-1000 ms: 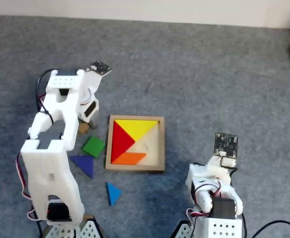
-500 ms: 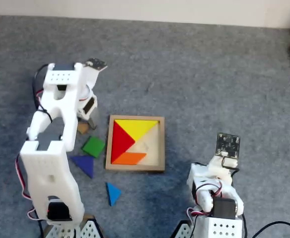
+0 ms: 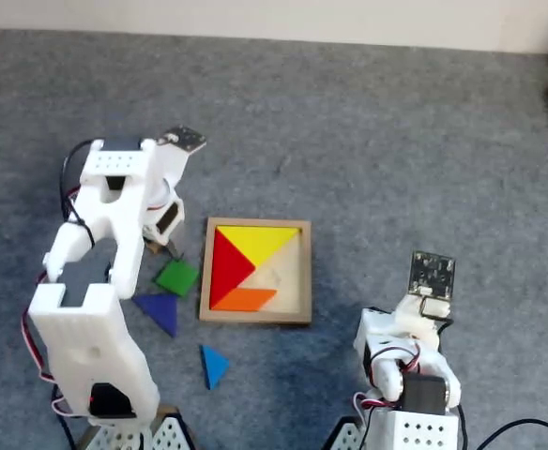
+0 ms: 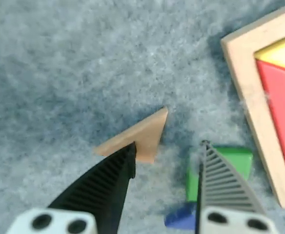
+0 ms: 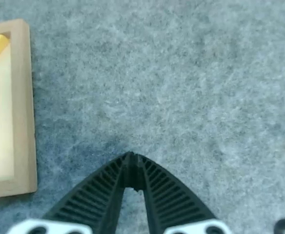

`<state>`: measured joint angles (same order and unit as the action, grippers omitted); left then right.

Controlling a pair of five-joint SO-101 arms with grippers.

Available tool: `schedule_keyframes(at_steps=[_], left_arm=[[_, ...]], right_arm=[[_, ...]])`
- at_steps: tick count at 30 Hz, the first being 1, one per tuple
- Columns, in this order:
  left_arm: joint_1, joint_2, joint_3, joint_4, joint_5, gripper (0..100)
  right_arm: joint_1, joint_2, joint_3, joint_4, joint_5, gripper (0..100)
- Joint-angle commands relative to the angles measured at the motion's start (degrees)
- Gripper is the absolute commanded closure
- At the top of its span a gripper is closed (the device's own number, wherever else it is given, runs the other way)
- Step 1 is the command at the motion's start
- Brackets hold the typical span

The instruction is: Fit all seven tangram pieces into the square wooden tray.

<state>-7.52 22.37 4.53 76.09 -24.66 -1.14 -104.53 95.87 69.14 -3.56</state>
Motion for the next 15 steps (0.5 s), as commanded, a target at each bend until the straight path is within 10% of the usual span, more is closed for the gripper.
schedule_keyframes(at_steps=[1,15], left_arm=[[-1.9,-2.8,1.9,-5.0,-0.5,79],[-2.3,5.7,-5.7,-2.5,-0.4,84]], right_arm=[[0.7,-0.7,7.2,0.5,-0.1,99.0],[0.7,-0.7,7.2,0.5,-0.1,99.0]])
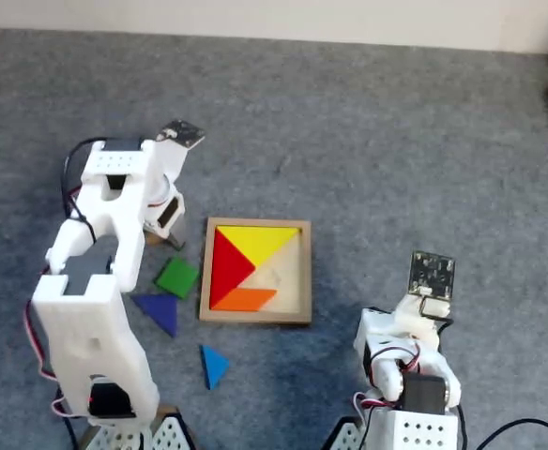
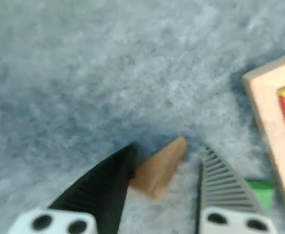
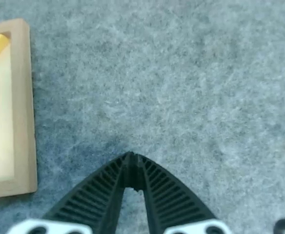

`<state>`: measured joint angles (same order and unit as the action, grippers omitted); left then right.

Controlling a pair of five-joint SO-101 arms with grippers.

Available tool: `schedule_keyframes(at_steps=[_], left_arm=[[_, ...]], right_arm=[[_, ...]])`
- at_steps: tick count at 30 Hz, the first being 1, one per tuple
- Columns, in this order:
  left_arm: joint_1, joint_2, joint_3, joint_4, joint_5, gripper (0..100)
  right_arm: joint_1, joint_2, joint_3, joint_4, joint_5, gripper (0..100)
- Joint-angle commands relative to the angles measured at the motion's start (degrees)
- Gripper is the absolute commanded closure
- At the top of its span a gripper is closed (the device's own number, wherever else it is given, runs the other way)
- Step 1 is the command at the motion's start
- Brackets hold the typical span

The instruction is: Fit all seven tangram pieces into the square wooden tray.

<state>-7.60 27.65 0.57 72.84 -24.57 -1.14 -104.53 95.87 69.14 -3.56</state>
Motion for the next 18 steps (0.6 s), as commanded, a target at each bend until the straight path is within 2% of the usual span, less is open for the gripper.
schedule_keyframes(at_steps=[1,6,10,18], left_arm=[[-2.2,0.4,-1.7,0.7,-0.5,84],[-2.2,0.4,-1.6,0.7,-0.4,85],[-1.9,0.4,-1.9,0.7,-0.5,90],[-2.2,0.4,-3.0,0.7,-0.6,91]], right_arm=[[0.7,-0.7,7.2,0.5,-0.1,99.0],[0.7,-0.7,7.2,0.5,-0.1,99.0],[0.7,-0.7,7.2,0.5,-0.1,99.0],[0.7,-0.7,7.2,0.5,-0.1,99.0]])
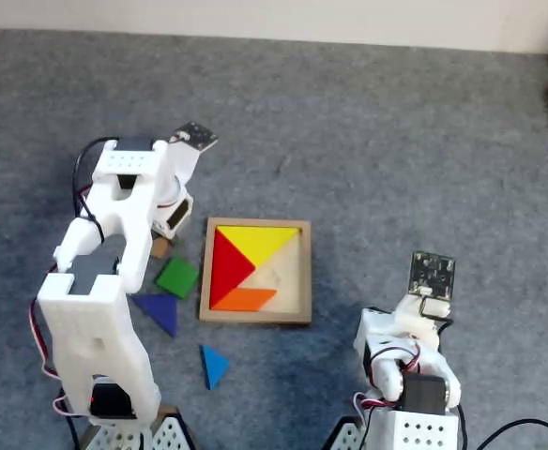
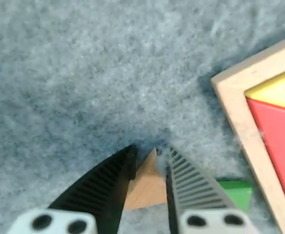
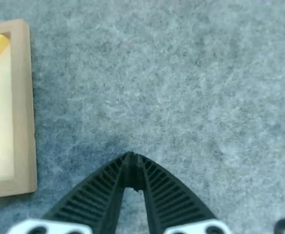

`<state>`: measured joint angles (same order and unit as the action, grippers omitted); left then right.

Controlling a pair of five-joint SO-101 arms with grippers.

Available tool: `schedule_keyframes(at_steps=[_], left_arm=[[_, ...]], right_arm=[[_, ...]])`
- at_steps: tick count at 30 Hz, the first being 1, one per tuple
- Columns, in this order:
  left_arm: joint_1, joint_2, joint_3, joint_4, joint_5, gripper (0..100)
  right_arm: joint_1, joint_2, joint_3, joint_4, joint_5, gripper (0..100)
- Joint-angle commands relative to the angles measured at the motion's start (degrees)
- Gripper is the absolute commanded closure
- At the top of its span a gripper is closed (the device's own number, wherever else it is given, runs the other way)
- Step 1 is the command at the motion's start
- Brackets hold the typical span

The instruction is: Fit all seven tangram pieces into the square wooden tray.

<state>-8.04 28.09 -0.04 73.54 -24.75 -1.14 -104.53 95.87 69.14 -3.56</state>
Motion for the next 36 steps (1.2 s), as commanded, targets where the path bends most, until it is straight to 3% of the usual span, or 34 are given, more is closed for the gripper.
schedule_keyframes(at_steps=[1,8,12,16,27,32,36], left_arm=[[-1.7,-0.1,-2.4,0.0,-0.4,90],[-1.5,-6.1,-9.3,13.3,-0.3,84],[-1.4,-12.2,-8.7,16.9,-0.2,80],[-1.0,-15.7,-1.2,13.7,-0.4,80],[-2.2,-15.7,15.3,-6.9,-0.4,79],[-4.2,-10.3,13.3,-7.8,-0.4,80],[-5.6,-5.1,6.6,-2.7,-0.4,80]], right_arm=[[0.7,-0.7,7.2,0.5,-0.1,99.0],[0.7,-0.7,7.2,0.5,-0.1,99.0],[0.7,-0.7,7.2,0.5,-0.1,99.0],[0.7,-0.7,7.2,0.5,-0.1,99.0],[0.7,-0.7,7.2,0.4,-0.1,99.0],[0.7,-0.7,7.2,0.4,-0.1,99.0],[0.7,-0.7,7.2,0.4,-0.1,99.0]])
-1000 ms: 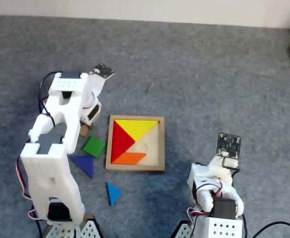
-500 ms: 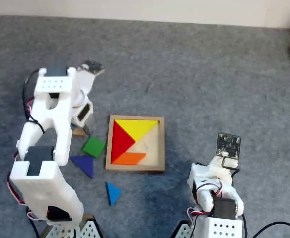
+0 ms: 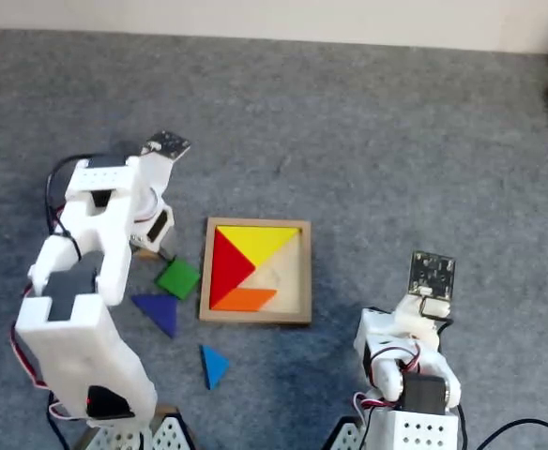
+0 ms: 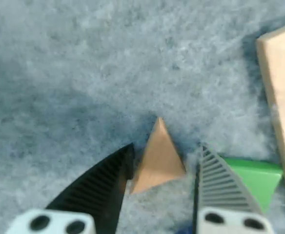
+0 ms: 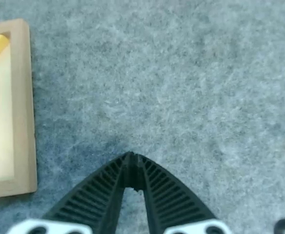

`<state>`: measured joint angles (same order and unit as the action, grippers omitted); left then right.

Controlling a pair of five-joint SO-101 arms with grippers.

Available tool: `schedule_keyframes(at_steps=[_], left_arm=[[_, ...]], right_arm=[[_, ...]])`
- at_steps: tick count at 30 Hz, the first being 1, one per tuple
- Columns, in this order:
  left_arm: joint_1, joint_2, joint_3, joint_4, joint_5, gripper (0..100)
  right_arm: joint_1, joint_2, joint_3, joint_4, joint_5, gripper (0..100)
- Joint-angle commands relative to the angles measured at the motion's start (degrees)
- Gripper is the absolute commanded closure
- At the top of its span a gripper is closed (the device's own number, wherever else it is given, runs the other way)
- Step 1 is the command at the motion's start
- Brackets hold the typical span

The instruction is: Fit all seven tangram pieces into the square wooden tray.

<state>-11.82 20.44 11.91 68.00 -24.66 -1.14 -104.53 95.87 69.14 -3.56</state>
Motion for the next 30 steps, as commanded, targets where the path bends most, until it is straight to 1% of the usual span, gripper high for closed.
schedule_keyframes(at_steps=[1,4,10,13,16,20,30], left_arm=[[-1.9,3.6,-6.7,4.0,-0.5,82],[-2.0,5.4,-8.9,5.5,-0.5,86],[-2.0,4.0,-9.7,6.6,-0.2,86],[-1.6,0.0,-10.2,11.0,-0.2,82],[-1.6,-4.6,-9.2,13.5,0.9,77],[-1.1,-8.8,-4.4,11.4,1.8,77],[-0.7,-9.2,6.6,-1.7,2.0,77]], right_arm=[[0.7,-0.7,7.2,0.4,-0.1,99.0],[0.7,-0.7,7.2,0.4,-0.1,99.0],[0.7,-0.7,7.2,0.4,-0.1,99.0],[0.7,-0.7,7.2,0.4,-0.1,99.0],[0.7,-0.7,7.2,0.4,-0.1,99.0],[0.7,-0.7,7.2,0.4,-0.1,99.0],[0.7,-0.7,7.2,0.4,-0.1,99.0]])
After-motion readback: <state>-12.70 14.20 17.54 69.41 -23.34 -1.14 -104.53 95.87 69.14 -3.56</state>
